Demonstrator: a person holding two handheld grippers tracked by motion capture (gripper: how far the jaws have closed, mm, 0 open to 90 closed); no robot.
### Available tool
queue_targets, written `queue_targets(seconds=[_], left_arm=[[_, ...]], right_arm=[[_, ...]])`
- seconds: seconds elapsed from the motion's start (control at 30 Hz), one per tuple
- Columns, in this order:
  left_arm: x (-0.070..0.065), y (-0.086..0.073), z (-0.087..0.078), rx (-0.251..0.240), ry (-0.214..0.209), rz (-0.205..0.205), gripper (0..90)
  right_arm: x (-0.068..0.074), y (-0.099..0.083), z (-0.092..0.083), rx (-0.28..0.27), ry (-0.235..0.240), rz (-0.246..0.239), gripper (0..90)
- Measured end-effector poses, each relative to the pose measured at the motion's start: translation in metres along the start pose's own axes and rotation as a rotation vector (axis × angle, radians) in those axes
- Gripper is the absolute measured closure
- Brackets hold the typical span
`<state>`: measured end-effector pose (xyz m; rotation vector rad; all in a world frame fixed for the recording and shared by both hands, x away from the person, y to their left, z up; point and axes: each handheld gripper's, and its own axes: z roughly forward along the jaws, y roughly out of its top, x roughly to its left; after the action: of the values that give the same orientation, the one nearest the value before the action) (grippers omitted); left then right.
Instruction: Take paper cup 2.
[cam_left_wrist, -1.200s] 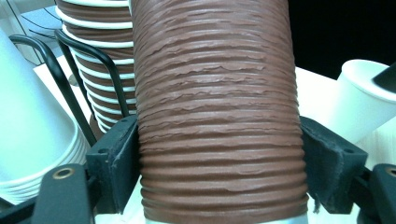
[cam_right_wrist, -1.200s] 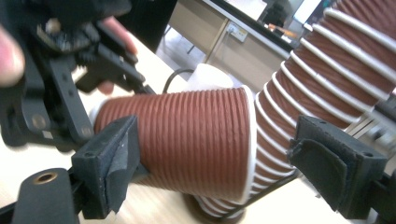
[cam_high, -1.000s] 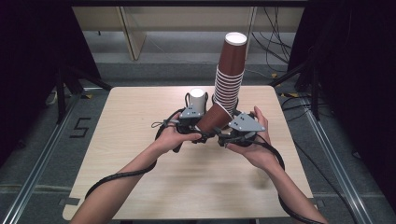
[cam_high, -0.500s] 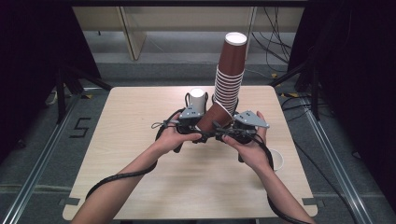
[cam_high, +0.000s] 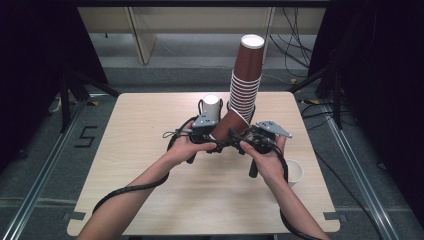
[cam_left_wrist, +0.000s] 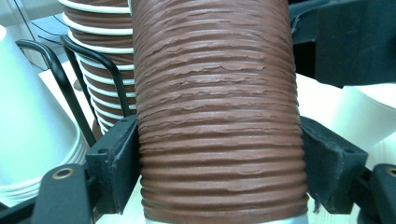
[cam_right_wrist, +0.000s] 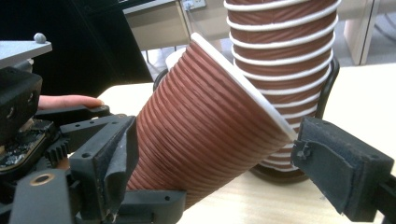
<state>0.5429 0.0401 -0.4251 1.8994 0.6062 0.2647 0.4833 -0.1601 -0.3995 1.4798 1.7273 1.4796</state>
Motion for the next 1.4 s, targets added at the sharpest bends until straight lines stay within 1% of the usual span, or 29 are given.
queue_targets(seconds=[0.03, 0.07, 0.13, 0.17, 0.23, 0.27, 0.4, 0.43, 0.47, 0.5, 0.53, 0.6, 0.63, 0.7, 0.73, 0.77, 0.8, 0.87, 0.93, 1.0, 1.07, 1.1, 1.17, 1.2, 1.27, 1.3, 1.33, 1.37, 1.4], left_arm=[[-0.001, 0.0, 0.0, 0.004, 0.008, 0.0, 22.1], [-0.001, 0.0, 0.0, 0.004, 0.009, -0.001, 22.1], [-0.001, 0.0, 0.0, -0.002, 0.006, -0.001, 22.1], [-0.001, 0.0, 0.001, -0.004, 0.002, 0.001, 22.1], [-0.002, 0.0, 0.001, 0.0, 0.013, 0.003, 22.1], [-0.001, 0.0, 0.001, -0.002, 0.014, 0.004, 22.1], [-0.001, 0.0, 0.001, -0.011, 0.011, 0.005, 22.1], [-0.001, 0.0, 0.001, -0.011, 0.013, 0.005, 22.1], [-0.001, 0.0, 0.0, -0.006, 0.022, 0.008, 22.1], [-0.001, 0.0, 0.0, -0.007, 0.021, 0.009, 22.1], [-0.001, 0.001, 0.0, -0.01, 0.022, 0.008, 22.1], [-0.002, 0.001, 0.0, -0.012, 0.021, 0.008, 22.1], [-0.002, 0.0, 0.0, -0.014, 0.021, 0.007, 22.1], [-0.003, 0.0, 0.001, -0.015, 0.022, 0.007, 22.1], [-0.002, 0.0, 0.002, -0.021, 0.018, 0.006, 22.1], [-0.003, 0.0, 0.002, -0.018, 0.026, 0.004, 22.1], [-0.003, 0.0, 0.002, -0.02, 0.028, 0.004, 22.1], [-0.003, -0.001, 0.002, -0.019, 0.033, 0.005, 22.1], [-0.003, -0.001, 0.002, -0.018, 0.036, 0.01, 22.1], [-0.004, -0.001, 0.002, -0.021, 0.039, 0.008, 22.1], [-0.004, 0.0, 0.003, -0.026, 0.04, 0.01, 22.1], [-0.005, 0.0, 0.003, -0.025, 0.037, 0.009, 22.1], [-0.007, 0.001, 0.004, -0.026, 0.033, 0.015, 22.1], [-0.008, 0.001, 0.004, -0.026, 0.035, 0.019, 22.1], [-0.009, 0.001, 0.004, -0.03, 0.032, 0.021, 22.1], [-0.01, 0.002, 0.004, -0.031, 0.03, 0.021, 22.1], [-0.011, 0.002, 0.004, -0.028, 0.034, 0.027, 22.1], [-0.011, 0.002, 0.005, -0.031, 0.04, 0.031, 22.1], [-0.011, 0.002, 0.005, -0.033, 0.041, 0.031, 22.1]], right_arm=[[-0.001, -0.001, 0.001, -0.007, 0.0, 0.0, 13.4], [-0.001, 0.0, 0.002, 0.004, -0.008, 0.016, 12.9], [-0.002, -0.001, 0.003, 0.002, 0.01, 0.053, 11.9], [-0.001, -0.001, 0.003, 0.013, 0.007, 0.074, 11.1], [-0.002, -0.002, 0.004, 0.012, -0.002, 0.075, 9.9], [-0.002, -0.003, 0.006, 0.01, 0.011, 0.103, 9.4], [-0.004, -0.005, 0.01, 0.022, 0.004, 0.148, 8.7], [-0.003, -0.005, 0.01, 0.023, 0.005, 0.187, 8.7], [-0.004, -0.005, 0.011, 0.029, 0.012, 0.18, 8.9], [-0.003, -0.005, 0.012, 0.031, 0.02, 0.21, 9.2], [-0.005, -0.005, 0.013, 0.036, 0.022, 0.2, 9.2], [-0.006, -0.005, 0.014, 0.036, 0.025, 0.212, 9.3], [-0.006, -0.005, 0.015, 0.041, 0.036, 0.233, 9.3], [-0.006, -0.005, 0.017, 0.038, 0.042, 0.253, 9.4], [-0.006, -0.004, 0.018, 0.045, 0.034, 0.262, 9.4], [-0.005, -0.004, 0.019, 0.043, 0.035, 0.276, 9.4], [-0.005, -0.004, 0.02, 0.049, 0.037, 0.302, 9.3], [-0.007, -0.004, 0.022, 0.04, 0.028, 0.3, 9.3], [-0.007, -0.003, 0.024, 0.037, 0.047, 0.349, 9.0], [-0.008, -0.003, 0.025, 0.035, 0.054, 0.369, 8.2], [-0.005, -0.003, 0.027, 0.031, 0.065, 0.428, 8.1], [-0.006, -0.003, 0.028, 0.024, 0.054, 0.412, 7.9], [-0.007, -0.004, 0.029, 0.037, 0.046, 0.426, 7.3], [-0.006, -0.003, 0.03, 0.044, 0.068, 0.47, 7.2], [-0.007, -0.003, 0.032, 0.043, 0.058, 0.456, 6.4], [-0.008, -0.003, 0.034, 0.038, 0.069, 0.466, 7.1], [-0.006, -0.003, 0.034, 0.048, 0.077, 0.502, 7.1], [-0.009, -0.003, 0.035, 0.037, 0.07, 0.469, 7.1], [-0.008, -0.003, 0.035, 0.047, 0.068, 0.474, 7.1]])
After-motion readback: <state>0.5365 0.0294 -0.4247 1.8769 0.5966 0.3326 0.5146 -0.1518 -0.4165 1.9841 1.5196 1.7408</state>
